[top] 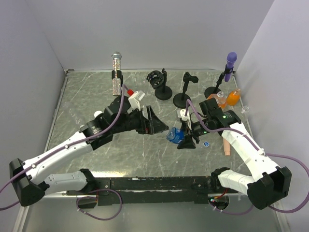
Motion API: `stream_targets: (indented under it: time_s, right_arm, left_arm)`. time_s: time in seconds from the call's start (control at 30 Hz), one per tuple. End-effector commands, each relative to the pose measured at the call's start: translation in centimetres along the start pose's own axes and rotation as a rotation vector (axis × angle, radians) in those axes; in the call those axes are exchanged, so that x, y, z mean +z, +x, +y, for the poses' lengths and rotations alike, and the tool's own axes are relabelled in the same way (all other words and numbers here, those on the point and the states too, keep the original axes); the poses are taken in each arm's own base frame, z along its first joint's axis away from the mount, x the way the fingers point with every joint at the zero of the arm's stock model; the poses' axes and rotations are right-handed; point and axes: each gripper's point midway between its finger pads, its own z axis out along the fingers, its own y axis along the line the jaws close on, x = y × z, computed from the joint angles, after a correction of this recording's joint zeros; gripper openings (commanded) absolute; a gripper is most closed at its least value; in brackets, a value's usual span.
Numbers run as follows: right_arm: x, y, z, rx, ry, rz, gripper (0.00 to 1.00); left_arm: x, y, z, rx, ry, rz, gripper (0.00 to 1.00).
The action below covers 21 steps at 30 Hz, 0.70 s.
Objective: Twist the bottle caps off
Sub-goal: Unscrew the bottle cap from the plastic bottle.
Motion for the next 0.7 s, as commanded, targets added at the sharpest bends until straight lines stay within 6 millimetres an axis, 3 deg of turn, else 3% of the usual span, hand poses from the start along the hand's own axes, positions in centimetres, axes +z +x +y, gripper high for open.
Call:
stream_targets:
  time_s: [0.0,0.13,0.2,0.3,0.43,0.67]
  right_arm:
    - [-0.2,-1.5,0.1,-0.071,0.001,-0.044,0.26]
    - [-0.2,-1.5,0.1,-0.074,0.0,-0.045,0.26]
    - [-0.2,-1.5,0.1,-0.075,-0.001,-0.047,0.26]
    - [-0.2,-1.5,0.2,-0.076,-0.007,-0.05,0.26]
    - [-0.2,-1.7,0.3,-0.078,-0.012,-0.052,0.26]
    - [-0.1,-1.4,0.3,-0.073,-0.014,-0.051,0.26]
  left_arm:
    - [-2.3,-2.4,-1.7,0.152,0.039,-0.12,0.99]
    - [-4.9,-1.9,-2.3,0.45,0.118,-0.156,0.97]
    - [-6.7,-0.1,-3.2,0.676,0.26,-0.159,0.97]
    - [-8.1,2.4,-2.7,1.017,0.404,-0.211,0.97]
    - [-8.0,1.9,-1.6,1.247,0.415,-0.372,0.97]
    - [-4.3,1.3,-2.1,1.389,0.446,-0.223,0.97]
